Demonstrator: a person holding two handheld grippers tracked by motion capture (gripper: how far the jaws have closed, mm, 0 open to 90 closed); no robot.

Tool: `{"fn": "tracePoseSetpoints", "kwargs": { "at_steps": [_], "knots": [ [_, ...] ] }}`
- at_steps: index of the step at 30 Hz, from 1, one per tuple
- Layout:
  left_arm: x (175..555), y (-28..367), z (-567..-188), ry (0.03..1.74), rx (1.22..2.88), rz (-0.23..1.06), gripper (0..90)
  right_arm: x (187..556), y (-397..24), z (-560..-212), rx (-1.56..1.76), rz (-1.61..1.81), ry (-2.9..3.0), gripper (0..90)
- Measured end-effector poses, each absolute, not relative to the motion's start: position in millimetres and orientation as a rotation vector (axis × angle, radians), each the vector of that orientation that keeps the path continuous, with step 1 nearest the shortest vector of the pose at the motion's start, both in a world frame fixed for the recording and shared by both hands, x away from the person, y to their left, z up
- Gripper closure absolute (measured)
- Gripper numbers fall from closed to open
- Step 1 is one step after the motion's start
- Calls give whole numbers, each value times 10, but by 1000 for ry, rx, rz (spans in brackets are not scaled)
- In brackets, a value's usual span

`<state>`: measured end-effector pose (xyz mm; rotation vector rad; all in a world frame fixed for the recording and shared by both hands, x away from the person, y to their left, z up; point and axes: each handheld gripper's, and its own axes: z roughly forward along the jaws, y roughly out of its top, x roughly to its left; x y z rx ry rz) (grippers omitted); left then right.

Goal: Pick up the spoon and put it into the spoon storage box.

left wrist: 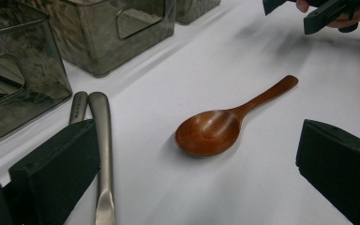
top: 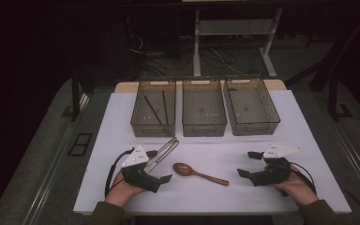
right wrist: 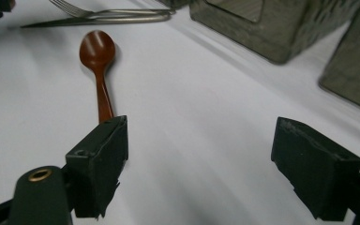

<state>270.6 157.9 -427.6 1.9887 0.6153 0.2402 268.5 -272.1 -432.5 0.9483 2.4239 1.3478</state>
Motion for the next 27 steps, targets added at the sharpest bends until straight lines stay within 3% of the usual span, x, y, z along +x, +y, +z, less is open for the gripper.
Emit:
{"fn": "tracePoseSetpoints", "kwargs": {
  "at_steps": [8, 13, 24, 27],
  "knots": [
    [2731, 1536, -4255, 608, 2010, 243, 47, 2555, -2900, -4391, 1010, 1376, 2385, 184],
    [2785, 1479, -4244, 603, 2030, 232, 142, 2549, -2908, -4384, 1019, 1396, 2366, 183],
    [2996, 1357, -4135, 597, 2044, 226, 232, 2558, -2913, -4369, 1035, 1415, 2372, 177],
    [3067, 1297, -4120, 571, 2062, 215, 300, 2558, -2904, -4375, 1034, 1412, 2373, 176]
  ]
}}
